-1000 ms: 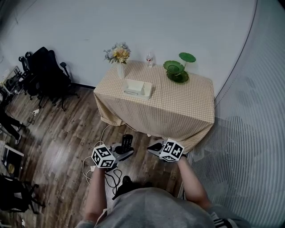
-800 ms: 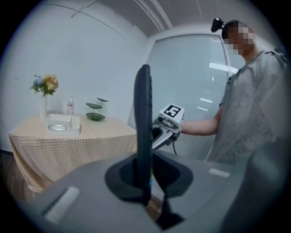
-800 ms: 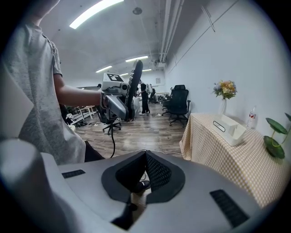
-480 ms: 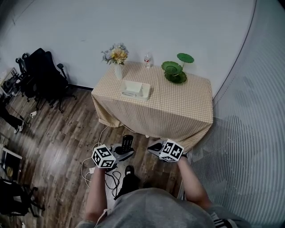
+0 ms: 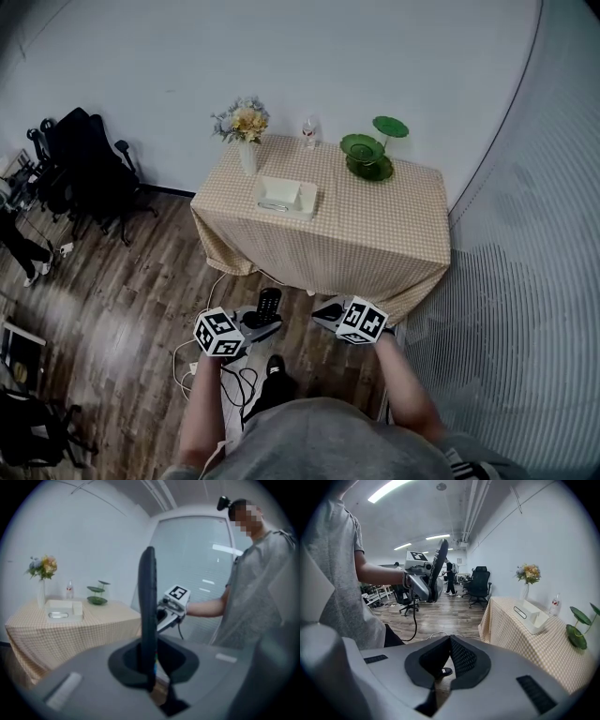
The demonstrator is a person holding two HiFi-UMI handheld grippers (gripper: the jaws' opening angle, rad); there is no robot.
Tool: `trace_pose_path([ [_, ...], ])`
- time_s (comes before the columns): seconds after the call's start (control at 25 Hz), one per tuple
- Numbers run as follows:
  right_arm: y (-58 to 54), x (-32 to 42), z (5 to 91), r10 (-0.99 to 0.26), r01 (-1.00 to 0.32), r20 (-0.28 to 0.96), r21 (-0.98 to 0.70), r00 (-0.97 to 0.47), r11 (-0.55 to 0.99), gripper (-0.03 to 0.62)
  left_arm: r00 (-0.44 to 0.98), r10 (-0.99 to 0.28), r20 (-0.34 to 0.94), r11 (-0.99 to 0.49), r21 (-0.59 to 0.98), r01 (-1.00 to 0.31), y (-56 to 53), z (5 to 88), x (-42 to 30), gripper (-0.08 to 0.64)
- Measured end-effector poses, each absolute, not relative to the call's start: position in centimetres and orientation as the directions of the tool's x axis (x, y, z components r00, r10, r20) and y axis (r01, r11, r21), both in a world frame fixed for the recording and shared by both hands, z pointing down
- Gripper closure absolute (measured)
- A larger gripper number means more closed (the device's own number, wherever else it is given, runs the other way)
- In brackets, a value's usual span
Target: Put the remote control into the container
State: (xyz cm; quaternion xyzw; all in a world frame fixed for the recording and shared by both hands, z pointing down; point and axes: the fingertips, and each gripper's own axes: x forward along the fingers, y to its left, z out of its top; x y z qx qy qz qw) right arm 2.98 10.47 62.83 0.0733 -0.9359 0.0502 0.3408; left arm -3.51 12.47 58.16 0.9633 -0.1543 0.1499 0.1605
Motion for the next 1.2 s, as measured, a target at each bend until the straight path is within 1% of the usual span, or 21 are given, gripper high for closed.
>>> trace_pose_path([
  [0.64, 3.9, 0.1, 63.2, -0.140, -0.219, 0.671, -0.035, -0.729, 0.975, 0.575, 0.916, -0.173, 0.361, -0.929, 0.250, -0.274, 5.0, 58.5, -6.5, 0.522],
  [0.96, 0.4, -1.4, 62.9, -0.166, -0.256, 0.666, -0.039, -0.727, 0.966, 0.575, 0.908, -0.128, 0.400, -0.943, 0.234, -0.235, 1.4, 59.0, -7.8, 0.522],
  [1.2, -1.5, -2.5, 63.4, -0.186, -0.289, 0.667, -0.047, -0.722, 0.956, 0.575, 0.917, -0.093, 0.388, -0.944, 0.258, -0.205, -0.3, 59.7, -8.9, 0.522],
])
